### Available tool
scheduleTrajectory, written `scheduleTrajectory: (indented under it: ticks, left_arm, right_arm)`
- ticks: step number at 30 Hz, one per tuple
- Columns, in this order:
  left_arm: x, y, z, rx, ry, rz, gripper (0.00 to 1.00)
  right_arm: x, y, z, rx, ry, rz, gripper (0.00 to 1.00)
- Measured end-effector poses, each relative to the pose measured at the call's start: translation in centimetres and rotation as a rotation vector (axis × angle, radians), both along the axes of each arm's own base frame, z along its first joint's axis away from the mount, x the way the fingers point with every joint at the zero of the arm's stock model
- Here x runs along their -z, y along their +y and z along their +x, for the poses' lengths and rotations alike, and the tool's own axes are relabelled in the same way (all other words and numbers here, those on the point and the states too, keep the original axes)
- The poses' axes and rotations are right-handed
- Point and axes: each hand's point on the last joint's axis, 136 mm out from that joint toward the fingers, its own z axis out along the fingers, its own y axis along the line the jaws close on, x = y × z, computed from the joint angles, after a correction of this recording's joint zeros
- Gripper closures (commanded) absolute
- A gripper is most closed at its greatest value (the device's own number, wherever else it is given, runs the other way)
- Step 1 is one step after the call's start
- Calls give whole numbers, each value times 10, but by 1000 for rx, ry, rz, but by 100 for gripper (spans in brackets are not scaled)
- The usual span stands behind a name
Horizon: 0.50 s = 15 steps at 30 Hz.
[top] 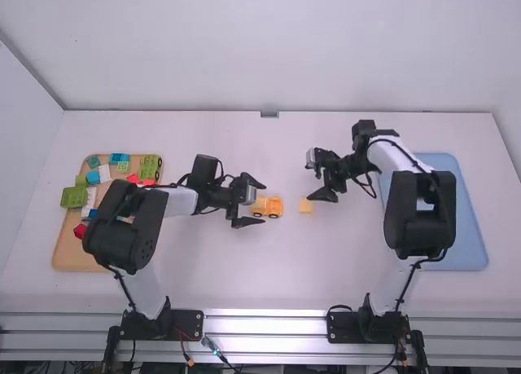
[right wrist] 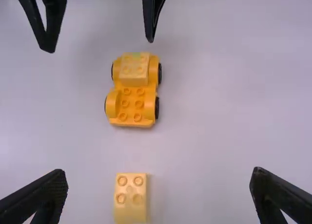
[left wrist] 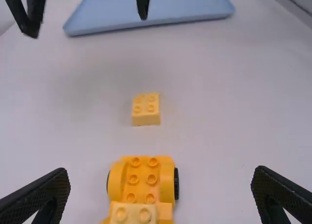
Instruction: Assemble lego blocks to make yellow taxi
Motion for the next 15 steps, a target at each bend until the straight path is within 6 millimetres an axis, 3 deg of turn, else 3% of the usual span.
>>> scheduleTrajectory:
  ticks: [5,15]
  left_arm:
    - [17,0,4,-18,24,45,1]
    - [26,-3,22,-27,17,61,0]
  right_arm:
    - [35,2,-11,31,-8,29,1]
    - [61,1,-18,68,-41,41,5]
